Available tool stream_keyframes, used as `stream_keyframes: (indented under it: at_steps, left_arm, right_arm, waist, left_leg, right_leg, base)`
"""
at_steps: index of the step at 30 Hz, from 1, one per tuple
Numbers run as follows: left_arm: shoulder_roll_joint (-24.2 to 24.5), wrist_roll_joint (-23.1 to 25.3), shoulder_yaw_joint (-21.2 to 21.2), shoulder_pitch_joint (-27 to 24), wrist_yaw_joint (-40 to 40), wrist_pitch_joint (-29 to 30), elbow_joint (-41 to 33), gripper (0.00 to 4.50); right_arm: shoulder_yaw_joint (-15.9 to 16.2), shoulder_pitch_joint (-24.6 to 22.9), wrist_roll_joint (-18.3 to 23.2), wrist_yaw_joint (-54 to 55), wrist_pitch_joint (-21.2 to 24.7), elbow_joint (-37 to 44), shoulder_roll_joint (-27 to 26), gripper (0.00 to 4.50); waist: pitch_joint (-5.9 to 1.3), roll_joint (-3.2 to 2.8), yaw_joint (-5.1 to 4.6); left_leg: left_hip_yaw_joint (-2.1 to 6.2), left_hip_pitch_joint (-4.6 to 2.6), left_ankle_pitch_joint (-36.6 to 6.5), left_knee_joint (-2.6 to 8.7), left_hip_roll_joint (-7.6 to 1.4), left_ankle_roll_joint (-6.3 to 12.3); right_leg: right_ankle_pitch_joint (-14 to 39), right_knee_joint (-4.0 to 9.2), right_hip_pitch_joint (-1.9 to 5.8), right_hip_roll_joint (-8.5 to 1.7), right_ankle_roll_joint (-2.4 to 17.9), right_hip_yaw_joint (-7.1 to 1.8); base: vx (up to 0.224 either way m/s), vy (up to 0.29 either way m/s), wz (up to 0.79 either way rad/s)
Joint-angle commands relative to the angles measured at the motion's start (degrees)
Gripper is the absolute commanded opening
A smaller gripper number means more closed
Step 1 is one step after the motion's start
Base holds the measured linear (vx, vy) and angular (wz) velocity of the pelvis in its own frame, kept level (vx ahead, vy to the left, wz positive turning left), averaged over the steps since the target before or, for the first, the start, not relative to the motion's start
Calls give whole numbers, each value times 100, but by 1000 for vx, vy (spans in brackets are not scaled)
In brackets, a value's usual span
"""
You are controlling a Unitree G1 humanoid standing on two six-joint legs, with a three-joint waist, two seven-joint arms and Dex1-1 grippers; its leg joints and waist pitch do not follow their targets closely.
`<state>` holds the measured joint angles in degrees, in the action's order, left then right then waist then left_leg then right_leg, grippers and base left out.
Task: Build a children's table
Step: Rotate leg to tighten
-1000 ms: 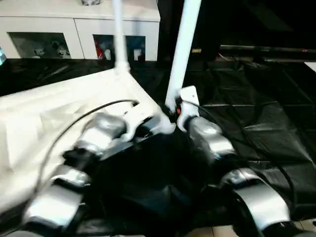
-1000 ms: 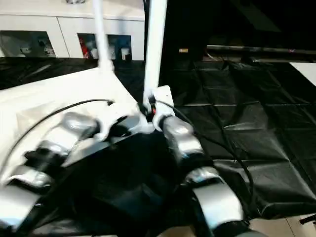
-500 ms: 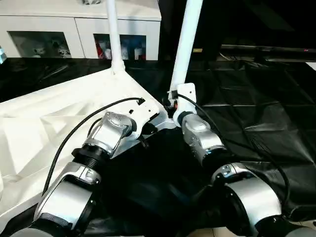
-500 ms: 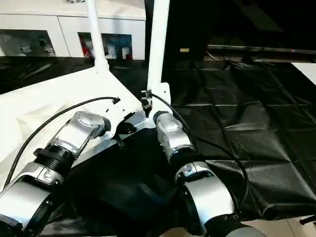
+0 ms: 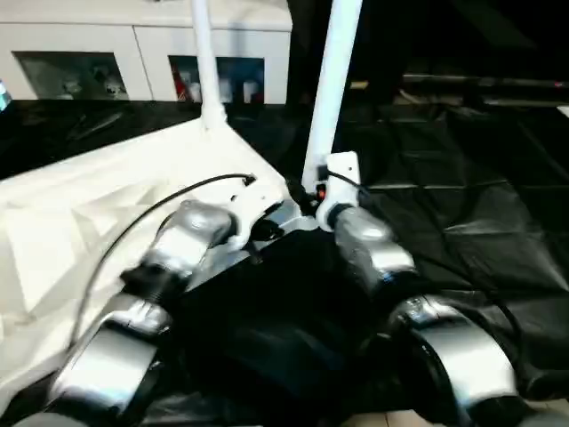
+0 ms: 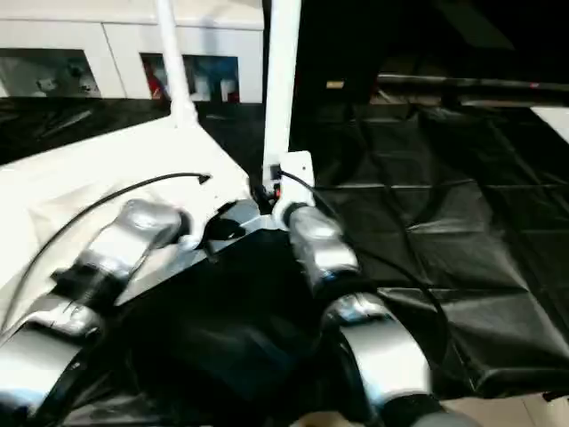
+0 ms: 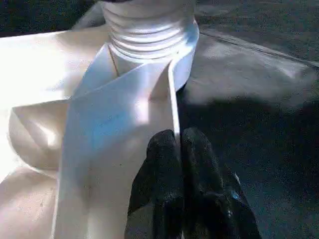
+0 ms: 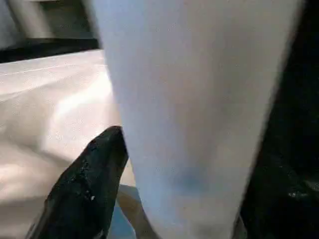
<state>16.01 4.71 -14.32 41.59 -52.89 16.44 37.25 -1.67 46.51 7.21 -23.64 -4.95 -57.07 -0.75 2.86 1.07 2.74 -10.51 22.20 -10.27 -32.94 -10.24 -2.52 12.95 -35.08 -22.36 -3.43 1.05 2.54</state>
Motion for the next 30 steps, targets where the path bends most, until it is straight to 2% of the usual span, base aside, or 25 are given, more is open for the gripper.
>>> stream_keyframes:
  at_steps: [1,2,3,4,5,7,8,9,10,11,14,16,17,20,25,26,29,30]
  left_arm:
    - [-16,-327,-69,-64,-686,-578,-462,0]
    - [23,-360,-78,-115,-791,-631,-520,0]
    - [23,-360,-78,-115,-791,-631,-520,0]
    - [152,-379,-126,-233,-977,-779,-605,0]
    - [209,-417,-129,-282,-1096,-891,-593,0]
    - [245,-464,-109,-318,-1177,-924,-585,0]
    - [245,-464,-109,-318,-1177,-924,-585,0]
    - [264,-564,-73,-359,-1334,-998,-569,0]
    - [270,-605,-51,-379,-1395,-1058,-548,0]
    - [270,-652,-33,-398,-1465,-1121,-530,0]
    - [277,-696,-8,-429,-1570,-1222,-492,0]
    - [297,-719,-17,-486,-1689,-1266,-489,0]
    - [302,-725,-22,-491,-1714,-1270,-480,0]
    - [321,-746,-50,-512,-1862,-1275,-469,0]
    - [361,-662,-84,-483,-1969,-1374,-397,0]
    - [362,-659,-81,-475,-1976,-1376,-388,0]
    - [366,-663,-71,-475,-2020,-1368,-409,0]
    - [366,-663,-70,-475,-2025,-1368,-413,0]
  right_arm:
    - [243,-167,108,-651,236,585,175,360]
    - [296,-243,121,-843,325,731,279,360]
    - [296,-243,121,-843,325,731,279,360]
    - [479,-517,153,-1450,427,1214,605,360]
    - [607,-710,201,-1928,504,1544,843,360]
    - [745,-929,300,-2451,576,1917,1093,360]
    - [745,-929,300,-2451,576,1917,1093,360]
    - [888,-1200,454,-3071,749,2337,1409,360]
    - [955,-1337,494,-3363,863,2528,1569,360]
    - [1012,-1441,493,-3587,900,2647,1703,360]
    - [1060,-1589,489,-3830,1043,2864,1886,360]
    - [1119,-1724,476,-4000,1124,3027,2086,360]
    - [1132,-1734,467,-4044,1123,3026,2119,360]
    - [1156,-1719,370,-3992,1109,2974,2188,360]
    - [1147,-1686,287,-3985,1208,2917,2205,360]
    - [1130,-1678,301,-3979,1244,2903,2195,334]
    - [1081,-1666,385,-3937,1307,2894,2167,326]
    - [1072,-1666,398,-3927,1309,2891,2160,304]
  waist:
    - [-439,-72,22]
    - [-436,-70,76]
    - [-436,-70,76]
    - [-435,-78,128]
    - [-426,-85,131]
    - [-416,-86,197]
    - [-425,-94,241]
    - [-417,-82,225]
    - [-390,-60,255]
    - [-384,-59,271]
    - [-359,-43,275]
    - [-346,-44,281]
    - [-341,-64,281]
    - [-341,-62,268]
    - [-376,-67,270]
    - [-385,-72,281]
    - [-392,-76,295]
    - [-394,-78,301]
  left_leg:
    - [93,-165,140,245,-335,803]
    - [93,-145,216,234,-345,887]
    - [93,-145,216,234,-345,887]
    - [97,-151,213,222,-352,901]
    - [88,-147,187,217,-355,901]
    - [80,-149,87,220,-378,821]
    - [73,-164,39,212,-395,765]
    - [74,-144,-6,217,-391,734]
    - [68,-129,-247,221,-384,712]
    - [73,-126,-292,229,-390,685]
    - [65,-105,-544,238,-371,538]
    - [57,-130,-736,249,-376,424]
    - [48,-136,-782,250,-379,387]
    - [37,-136,-851,257,-368,244]
    - [35,-121,-560,228,-357,314]
    - [35,-118,-465,214,-357,381]
    - [31,-117,-430,205,-358,426]
    - [29,-124,-435,202,-361,429]
  right_leg:
    - [-1949,171,314,-498,1708,-256]
    - [-2089,145,323,-496,1677,-253]
    - [-2089,145,323,-496,1677,-253]
    - [-2026,146,320,-483,1641,-232]
    - [-2014,141,310,-473,1626,-233]
    - [-1839,145,308,-455,1594,-221]
    - [-1757,139,279,-467,1608,-220]
    - [-1659,135,273,-473,1628,-220]
    - [-1352,173,289,-475,1587,-224]
    - [-1225,182,287,-494,1564,-228]
    - [-630,237,272,-507,1525,-242]
    - [-155,287,246,-513,1444,-251]
    - [-54,293,235,-516,1436,-255]
    - [261,319,227,-509,1371,-260]
    - [-298,248,239,-482,1428,-249]
    - [-504,224,242,-476,1467,-242]
    - [-618,210,245,-478,1498,-236]
    - [-624,209,240,-478,1513,-234]
  base:
    - [0,0,0]
    - [0,0,0]
    - [0,0,0]
    - [0,0,0]
    - [0,0,0]
    - [0,0,0]
    - [0,0,0]
    - [0,0,0]
    - [0,0,0]
    - [0,0,0]
    - [0,0,0]
    - [0,0,0]
    - [0,0,0]
    - [0,0,0]
    - [0,0,0]
    - [0,0,0]
    - [0,0,0]
    - [0,0,0]
